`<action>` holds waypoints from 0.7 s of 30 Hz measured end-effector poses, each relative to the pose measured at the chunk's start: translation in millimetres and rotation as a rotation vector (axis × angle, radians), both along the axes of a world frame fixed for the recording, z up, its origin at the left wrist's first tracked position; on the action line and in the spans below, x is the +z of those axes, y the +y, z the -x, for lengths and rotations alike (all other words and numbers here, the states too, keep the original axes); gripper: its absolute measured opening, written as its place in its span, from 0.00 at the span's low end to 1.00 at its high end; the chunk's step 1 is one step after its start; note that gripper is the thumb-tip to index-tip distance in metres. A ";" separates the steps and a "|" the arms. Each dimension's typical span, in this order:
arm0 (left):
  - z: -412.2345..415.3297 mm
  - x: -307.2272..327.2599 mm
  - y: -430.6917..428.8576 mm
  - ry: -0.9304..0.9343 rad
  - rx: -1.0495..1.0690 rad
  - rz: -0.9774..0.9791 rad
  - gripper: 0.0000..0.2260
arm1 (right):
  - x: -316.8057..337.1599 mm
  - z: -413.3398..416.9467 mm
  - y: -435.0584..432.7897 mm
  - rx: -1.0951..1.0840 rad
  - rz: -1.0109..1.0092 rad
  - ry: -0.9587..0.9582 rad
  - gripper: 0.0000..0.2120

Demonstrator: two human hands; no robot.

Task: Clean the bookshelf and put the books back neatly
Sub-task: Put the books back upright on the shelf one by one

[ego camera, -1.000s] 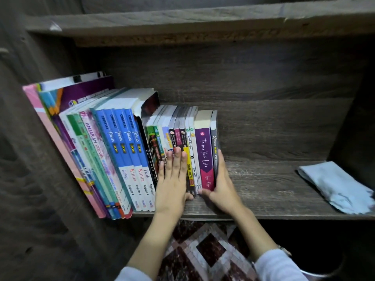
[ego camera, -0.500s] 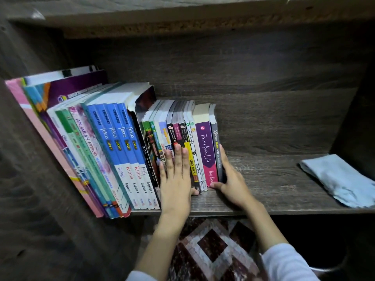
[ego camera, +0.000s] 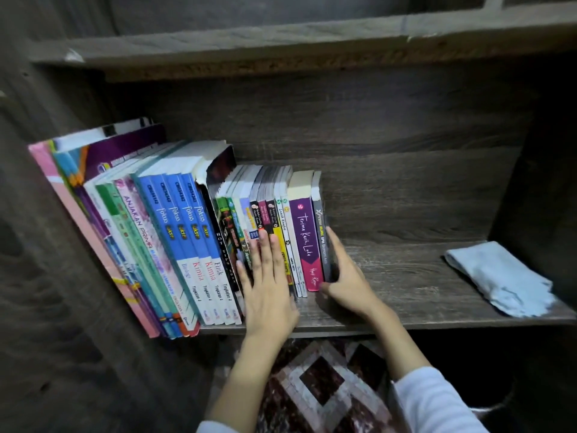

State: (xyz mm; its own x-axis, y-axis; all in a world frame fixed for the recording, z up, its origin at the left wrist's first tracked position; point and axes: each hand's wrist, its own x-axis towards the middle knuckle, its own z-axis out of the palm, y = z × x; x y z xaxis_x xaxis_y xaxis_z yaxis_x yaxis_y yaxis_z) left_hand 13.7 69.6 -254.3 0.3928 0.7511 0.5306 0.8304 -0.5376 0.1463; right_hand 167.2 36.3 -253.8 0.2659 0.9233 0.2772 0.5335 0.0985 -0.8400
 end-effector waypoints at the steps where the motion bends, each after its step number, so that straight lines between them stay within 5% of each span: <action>1: 0.0 1.7 -3.6 -0.028 0.001 -0.004 0.58 | 2.9 -1.0 -2.4 -0.015 -0.013 -0.016 0.48; 9: -14.0 34.3 -41.2 -0.238 -0.081 -0.141 0.36 | 46.7 -1.6 -55.4 -0.251 -0.216 -0.026 0.33; 21: -83.4 93.2 -129.6 -0.440 -0.407 -0.212 0.29 | 82.2 -35.4 -174.1 -0.486 -0.441 -0.201 0.20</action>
